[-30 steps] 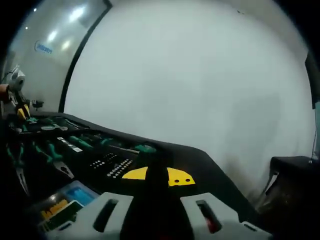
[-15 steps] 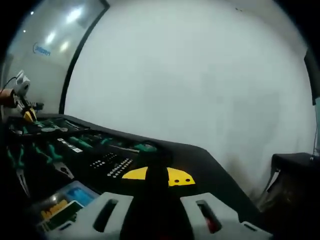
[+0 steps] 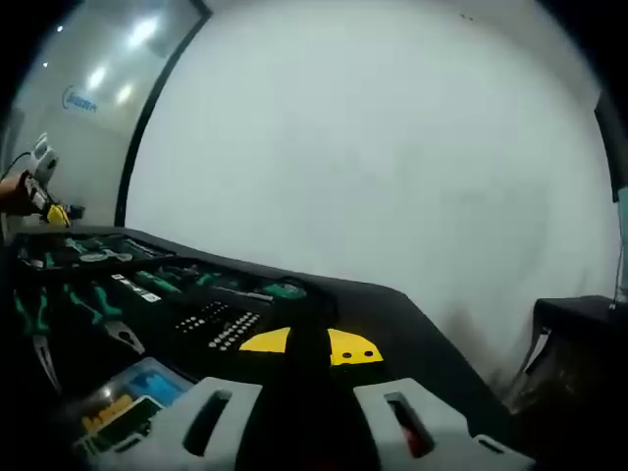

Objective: Pick up the tools and put them into their designated positions in the toolbox.

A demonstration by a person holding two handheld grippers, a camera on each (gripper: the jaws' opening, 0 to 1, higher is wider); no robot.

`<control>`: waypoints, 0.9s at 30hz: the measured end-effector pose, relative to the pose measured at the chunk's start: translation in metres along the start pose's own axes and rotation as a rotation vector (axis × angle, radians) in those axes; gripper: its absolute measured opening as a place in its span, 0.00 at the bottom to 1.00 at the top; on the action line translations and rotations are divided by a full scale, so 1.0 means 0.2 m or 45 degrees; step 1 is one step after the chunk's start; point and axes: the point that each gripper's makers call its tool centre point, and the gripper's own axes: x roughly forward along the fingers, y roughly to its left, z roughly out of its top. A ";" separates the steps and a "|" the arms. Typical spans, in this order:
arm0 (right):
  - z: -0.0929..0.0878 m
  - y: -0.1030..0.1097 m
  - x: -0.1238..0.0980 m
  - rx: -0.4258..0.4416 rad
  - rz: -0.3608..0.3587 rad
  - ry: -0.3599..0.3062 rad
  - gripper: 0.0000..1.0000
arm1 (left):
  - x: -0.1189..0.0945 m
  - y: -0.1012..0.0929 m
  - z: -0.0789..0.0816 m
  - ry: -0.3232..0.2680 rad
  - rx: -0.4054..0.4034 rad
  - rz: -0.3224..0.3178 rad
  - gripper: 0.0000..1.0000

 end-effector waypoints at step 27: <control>0.37 2.12 0.09 -0.793 1.053 -0.001 0.00 | 0.08 0.10 -0.10 -0.069 0.391 0.172 0.02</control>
